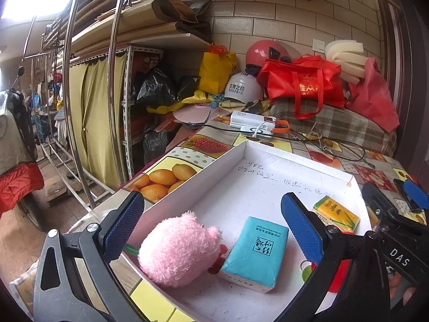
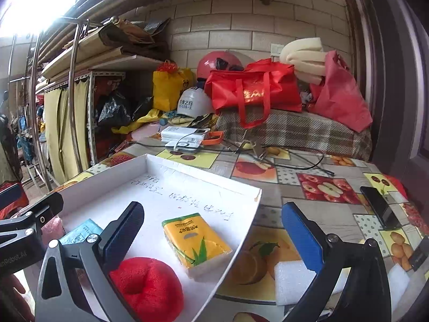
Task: Organize soft objects
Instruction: 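Grasp the white sock with the left tool while the right tool approaches the white foam block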
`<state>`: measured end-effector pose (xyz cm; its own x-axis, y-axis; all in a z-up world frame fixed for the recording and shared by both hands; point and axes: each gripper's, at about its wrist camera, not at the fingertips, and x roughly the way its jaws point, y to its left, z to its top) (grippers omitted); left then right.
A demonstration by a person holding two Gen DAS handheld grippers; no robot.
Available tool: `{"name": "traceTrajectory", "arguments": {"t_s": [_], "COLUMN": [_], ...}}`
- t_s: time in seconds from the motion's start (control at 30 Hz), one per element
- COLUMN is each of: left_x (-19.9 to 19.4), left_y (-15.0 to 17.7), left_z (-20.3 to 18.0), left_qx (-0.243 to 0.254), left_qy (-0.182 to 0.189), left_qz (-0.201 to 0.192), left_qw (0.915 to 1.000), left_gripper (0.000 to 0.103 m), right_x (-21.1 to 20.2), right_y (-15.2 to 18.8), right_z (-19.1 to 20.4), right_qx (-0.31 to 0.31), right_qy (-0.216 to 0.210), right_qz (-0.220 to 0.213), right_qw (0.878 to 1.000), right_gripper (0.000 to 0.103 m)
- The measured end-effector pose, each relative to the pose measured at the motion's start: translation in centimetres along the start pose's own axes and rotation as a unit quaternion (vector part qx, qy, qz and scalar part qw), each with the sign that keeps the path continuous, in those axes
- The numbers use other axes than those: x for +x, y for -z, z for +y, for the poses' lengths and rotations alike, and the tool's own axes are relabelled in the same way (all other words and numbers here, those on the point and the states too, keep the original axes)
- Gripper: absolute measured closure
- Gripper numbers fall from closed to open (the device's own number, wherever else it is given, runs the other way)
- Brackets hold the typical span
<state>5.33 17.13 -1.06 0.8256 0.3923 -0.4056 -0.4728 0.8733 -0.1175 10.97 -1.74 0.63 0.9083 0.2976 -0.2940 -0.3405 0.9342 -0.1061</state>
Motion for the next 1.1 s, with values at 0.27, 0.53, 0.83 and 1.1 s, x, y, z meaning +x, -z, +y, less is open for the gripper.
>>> {"name": "traceTrajectory", "arguments": {"t_s": [0.27,0.53,0.83,1.1], "left_x": [-0.3,-2.6,-7.2,-9.6], "left_y": [0.1,1.0,3.3,4.6], "left_z": [1.1,0.4,-4.0,-10.0], "left_qx": [-0.025,-0.004,0.066,0.159], "left_qy": [-0.007,-0.006,0.081,0.246], "left_qz": [-0.004,-0.019,-0.028,0.001], "left_qw": [0.9997,0.9998,0.9941,0.9561], "left_gripper": [0.000,0.000,0.000,0.000], "right_x": [-3.2,-6.9,-11.1,-14.7], "right_y": [0.7,1.7,3.2,4.5], "right_z": [1.2,1.7,-1.9,-10.8], "right_qx": [0.014,0.021,0.049,0.077], "right_qy": [-0.010,-0.046,-0.065,0.009], "right_qz": [-0.008,-0.017,-0.036,-0.072], "right_qw": [1.000,0.999,0.996,0.994], "right_gripper": [0.001,0.001,0.000,0.000]}}
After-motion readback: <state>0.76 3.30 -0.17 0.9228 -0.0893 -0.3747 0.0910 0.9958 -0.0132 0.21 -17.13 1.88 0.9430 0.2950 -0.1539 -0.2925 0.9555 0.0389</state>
